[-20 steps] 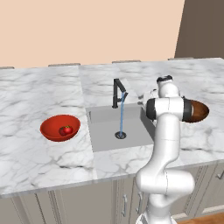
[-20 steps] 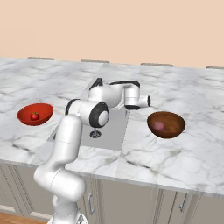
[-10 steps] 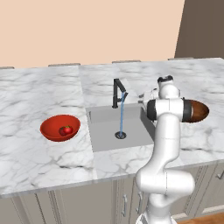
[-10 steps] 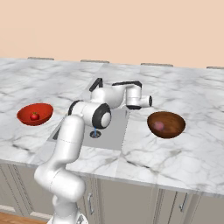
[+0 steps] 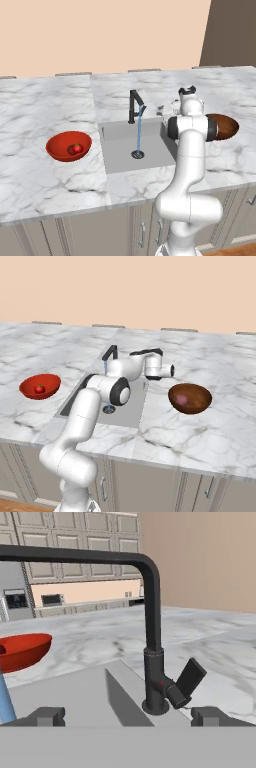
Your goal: Pick the tomatos from the sink and place them in one bowl. Place the onion in the other bowl. Then turn off the sink faucet.
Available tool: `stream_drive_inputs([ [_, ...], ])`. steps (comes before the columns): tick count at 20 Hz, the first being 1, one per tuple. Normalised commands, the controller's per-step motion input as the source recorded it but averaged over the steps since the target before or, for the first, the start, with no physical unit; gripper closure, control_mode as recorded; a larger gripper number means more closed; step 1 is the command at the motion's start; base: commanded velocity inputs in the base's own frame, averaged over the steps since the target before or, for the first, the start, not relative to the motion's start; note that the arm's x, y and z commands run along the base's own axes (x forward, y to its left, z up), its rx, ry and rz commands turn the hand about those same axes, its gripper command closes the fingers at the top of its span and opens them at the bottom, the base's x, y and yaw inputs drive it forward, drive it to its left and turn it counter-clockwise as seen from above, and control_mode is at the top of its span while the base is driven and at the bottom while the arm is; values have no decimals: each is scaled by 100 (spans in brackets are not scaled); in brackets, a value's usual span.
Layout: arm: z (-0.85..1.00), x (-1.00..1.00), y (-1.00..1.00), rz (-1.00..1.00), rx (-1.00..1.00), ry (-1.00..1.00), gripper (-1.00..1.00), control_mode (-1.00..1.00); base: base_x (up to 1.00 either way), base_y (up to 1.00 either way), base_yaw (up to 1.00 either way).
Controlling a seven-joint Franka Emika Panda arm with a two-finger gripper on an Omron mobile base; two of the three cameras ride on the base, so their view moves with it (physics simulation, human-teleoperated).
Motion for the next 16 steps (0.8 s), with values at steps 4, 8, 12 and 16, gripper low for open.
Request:
stream_drive_inputs([
  [4,0,22,37,-11,0,0,-100,-100,0,0,0],
  [8,0,13,15,-3,0,1,-100,-100,0,0,0],
  [12,0,13,0,-4,0,2,-100,-100,0,0,0],
  [16,-2,22,0,-2,0,1,-100,-100,0,0,0],
])
